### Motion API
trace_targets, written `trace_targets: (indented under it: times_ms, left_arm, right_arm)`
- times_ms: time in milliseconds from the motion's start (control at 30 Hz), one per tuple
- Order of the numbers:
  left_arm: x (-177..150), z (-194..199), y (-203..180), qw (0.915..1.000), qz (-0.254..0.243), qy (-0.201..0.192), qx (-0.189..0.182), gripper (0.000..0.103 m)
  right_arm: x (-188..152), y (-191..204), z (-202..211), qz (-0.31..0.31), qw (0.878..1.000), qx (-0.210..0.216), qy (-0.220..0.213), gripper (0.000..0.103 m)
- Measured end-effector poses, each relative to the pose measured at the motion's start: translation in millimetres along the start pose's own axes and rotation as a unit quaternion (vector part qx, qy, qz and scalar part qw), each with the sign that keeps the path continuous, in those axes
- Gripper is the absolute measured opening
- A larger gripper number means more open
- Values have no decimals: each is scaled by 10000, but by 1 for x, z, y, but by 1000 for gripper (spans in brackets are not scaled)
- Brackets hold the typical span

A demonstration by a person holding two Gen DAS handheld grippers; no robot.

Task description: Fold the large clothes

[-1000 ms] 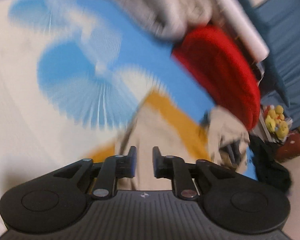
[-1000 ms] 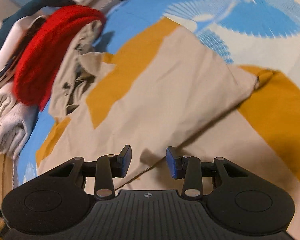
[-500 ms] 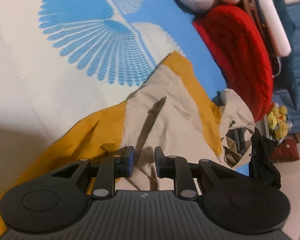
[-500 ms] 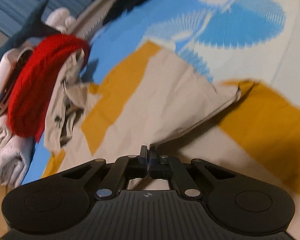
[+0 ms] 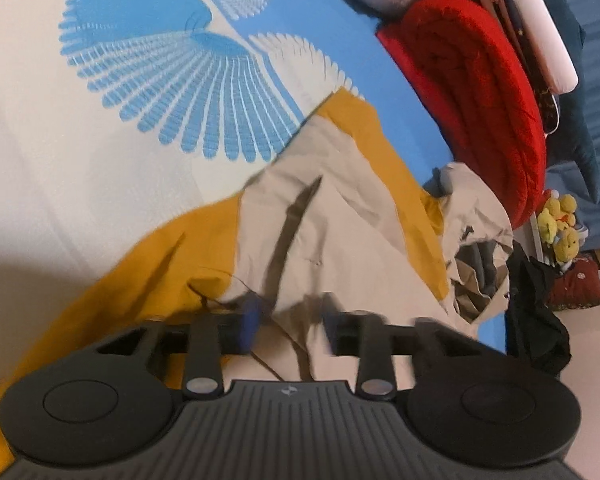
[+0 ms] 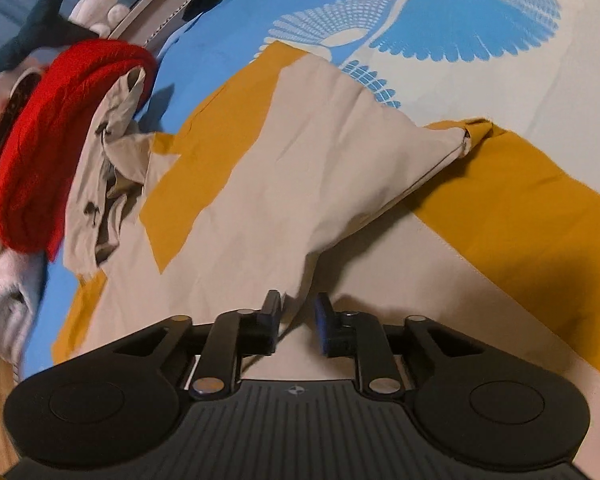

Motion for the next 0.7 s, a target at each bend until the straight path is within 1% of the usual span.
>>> trace_targets:
  times_ms: [67, 100, 133, 200, 233, 267, 300, 333, 367, 400, 433, 467, 533, 567, 600, 633, 667, 700]
  left_arm:
    - [4, 6, -4, 9997, -147, -178, -19, 3]
    - [7, 12, -7, 9991, -244, -343, 10, 3]
    - [11, 22, -13, 9973, -425, -592, 79, 3]
    - [18, 40, -29, 9905, -878, -1050, 103, 3]
    - [20, 44, -34, 9882, -1013, -1145, 100, 3]
    - [20, 43, -38, 9873, -1128, -1119, 90, 4]
    - [18, 39, -39, 9877, -1199, -995, 131, 6]
    - [15, 34, -37, 9883, -1245, -841, 256, 8]
    - [14, 34, -31, 9876, -1199, -897, 475, 8]
    - [14, 38, -29, 9849, -1214, -1058, 633, 8]
    - [15, 41, -31, 9815, -1331, -1172, 716, 8]
    - [16, 43, -37, 9776, -1522, -1262, 717, 8]
    - [14, 44, -51, 9719, -1857, -1347, 530, 8]
    - [11, 42, -55, 9704, -1960, -1330, 459, 12]
    - [8, 38, -56, 9712, -1991, -1243, 409, 14]
    - [4, 32, -55, 9745, -1938, -1064, 369, 17]
    - [1, 22, -49, 9802, -1777, -800, 361, 21]
    - [-3, 12, -42, 9842, -1635, -536, 428, 22]
  right_arm:
    - [-7, 11, 3, 361, 9993, 21, -32, 27]
    - [-10, 17, 4, 514, 9986, 70, -36, 29]
    - [-14, 23, 6, 640, 9979, 92, -55, 29]
    - [-18, 33, 11, 863, 9961, 143, -121, 29]
    - [-20, 39, 14, 974, 9949, 215, -141, 29]
    - [-20, 44, 16, 1082, 9936, 279, -181, 29]
    - [-20, 49, 20, 1216, 9916, 343, -264, 29]
    - [-19, 53, 23, 1319, 9899, 401, -339, 29]
    - [-17, 57, 26, 1429, 9878, 453, -428, 29]
    - [-14, 60, 28, 1519, 9857, 495, -526, 29]
    - [-11, 62, 31, 1567, 9842, 532, -622, 29]
    - [-7, 62, 32, 1569, 9836, 571, -686, 29]
    - [1, 60, 29, 1465, 9845, 669, -701, 29]
    - [4, 54, 25, 1397, 9858, 652, -667, 29]
    - [8, 46, 19, 1310, 9881, 529, -616, 29]
    - [10, 37, 11, 1219, 9906, 347, -520, 29]
    - [10, 31, 3, 1142, 9925, 189, -400, 29]
    - [11, 20, -6, 1075, 9940, 24, -207, 29]
Point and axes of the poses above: each gripper's, at about its wrist camera, not at the fingertips, and z roughly against the way its jaws point, y to its left, x to its top, the point moved 8 cm from there along -z, roughly the way its jaws point, and after that the axes turned 4 degrees about -y, right-handed, at the moved point
